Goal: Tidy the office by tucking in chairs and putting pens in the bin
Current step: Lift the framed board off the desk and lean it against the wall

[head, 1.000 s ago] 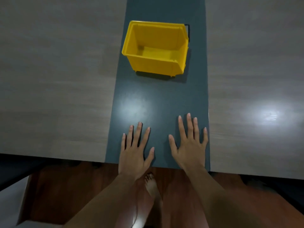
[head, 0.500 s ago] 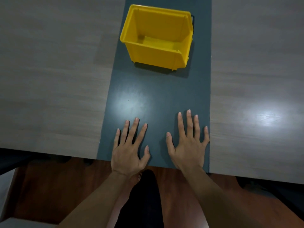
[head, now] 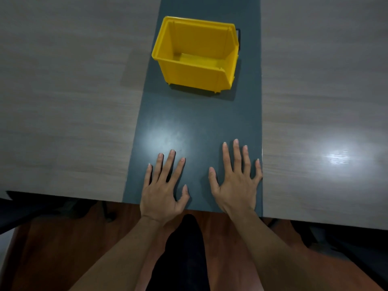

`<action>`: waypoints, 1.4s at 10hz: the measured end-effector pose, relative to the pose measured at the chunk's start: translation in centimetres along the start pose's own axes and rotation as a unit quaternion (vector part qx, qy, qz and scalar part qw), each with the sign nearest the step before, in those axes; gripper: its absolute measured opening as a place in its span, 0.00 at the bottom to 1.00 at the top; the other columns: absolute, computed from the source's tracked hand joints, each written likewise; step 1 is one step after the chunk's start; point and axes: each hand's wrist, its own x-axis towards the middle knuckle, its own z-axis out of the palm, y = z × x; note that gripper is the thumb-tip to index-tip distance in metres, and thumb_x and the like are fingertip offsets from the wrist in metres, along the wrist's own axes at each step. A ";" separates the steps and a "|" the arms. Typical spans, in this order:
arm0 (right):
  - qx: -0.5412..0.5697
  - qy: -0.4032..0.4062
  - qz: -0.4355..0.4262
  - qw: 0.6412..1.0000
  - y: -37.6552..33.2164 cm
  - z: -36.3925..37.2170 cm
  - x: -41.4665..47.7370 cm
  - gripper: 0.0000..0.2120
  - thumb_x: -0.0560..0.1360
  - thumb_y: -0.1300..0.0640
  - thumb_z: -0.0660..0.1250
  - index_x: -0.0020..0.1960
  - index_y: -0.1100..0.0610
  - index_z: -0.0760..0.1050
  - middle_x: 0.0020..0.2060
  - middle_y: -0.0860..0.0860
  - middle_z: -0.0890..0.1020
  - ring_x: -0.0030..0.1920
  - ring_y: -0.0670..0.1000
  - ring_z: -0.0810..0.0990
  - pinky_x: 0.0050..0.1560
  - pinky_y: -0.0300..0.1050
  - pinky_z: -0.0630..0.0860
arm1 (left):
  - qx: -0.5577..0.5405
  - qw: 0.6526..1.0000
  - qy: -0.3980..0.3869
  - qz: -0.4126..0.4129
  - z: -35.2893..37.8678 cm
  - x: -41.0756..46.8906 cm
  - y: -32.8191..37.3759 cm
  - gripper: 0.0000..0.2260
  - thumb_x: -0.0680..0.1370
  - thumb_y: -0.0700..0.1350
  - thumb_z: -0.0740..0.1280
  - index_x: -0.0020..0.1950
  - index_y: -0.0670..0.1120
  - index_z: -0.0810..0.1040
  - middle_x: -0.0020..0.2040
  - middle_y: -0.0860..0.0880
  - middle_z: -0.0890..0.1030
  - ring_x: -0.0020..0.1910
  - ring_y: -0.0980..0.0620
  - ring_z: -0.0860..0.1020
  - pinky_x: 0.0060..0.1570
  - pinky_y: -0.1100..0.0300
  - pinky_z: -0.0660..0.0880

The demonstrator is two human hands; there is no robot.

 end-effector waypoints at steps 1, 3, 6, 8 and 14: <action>-0.001 -0.001 -0.001 1.000 0.0 0.1 0.6 0.38 0.84 0.34 0.52 0.88 0.44 0.42 0.88 0.47 0.41 0.87 0.53 0.42 0.83 0.68 0.47 | -0.004 1.000 0.001 0.001 0.0 0.6 -0.1 0.38 0.80 0.59 0.65 0.88 0.55 0.54 0.89 0.50 0.50 0.88 0.44 0.48 0.83 0.36 0.54; 0.006 0.002 -0.003 1.000 0.0 0.4 0.9 0.38 0.84 0.34 0.52 0.88 0.44 0.41 0.88 0.47 0.41 0.87 0.53 0.42 0.83 0.68 0.47 | -0.006 1.000 0.001 0.006 0.2 0.9 -0.4 0.38 0.80 0.60 0.64 0.88 0.55 0.54 0.89 0.50 0.50 0.88 0.44 0.47 0.83 0.36 0.55; 0.008 0.004 -0.004 1.000 0.3 0.7 0.4 0.38 0.84 0.33 0.52 0.88 0.44 0.41 0.88 0.46 0.42 0.87 0.53 0.43 0.83 0.69 0.47 | -0.002 1.000 -0.002 0.004 0.5 -0.1 -0.1 0.38 0.81 0.61 0.64 0.88 0.55 0.54 0.89 0.50 0.49 0.88 0.44 0.47 0.83 0.36 0.55; 0.007 0.004 -0.002 1.000 0.3 0.4 0.3 0.38 0.84 0.33 0.53 0.88 0.43 0.41 0.88 0.46 0.42 0.87 0.53 0.43 0.83 0.69 0.46 | 0.006 1.000 -0.014 -0.002 0.1 -0.4 0.1 0.38 0.81 0.61 0.63 0.88 0.56 0.52 0.89 0.50 0.48 0.88 0.45 0.46 0.83 0.36 0.54; -0.013 -0.015 0.005 1.000 -0.1 -0.1 1.2 0.38 0.84 0.32 0.53 0.87 0.43 0.42 0.88 0.46 0.43 0.87 0.53 0.43 0.83 0.69 0.46 | -0.024 0.997 -0.070 -0.006 -1.2 0.5 -0.2 0.38 0.83 0.63 0.59 0.88 0.57 0.44 0.89 0.52 0.41 0.88 0.46 0.40 0.85 0.38 0.49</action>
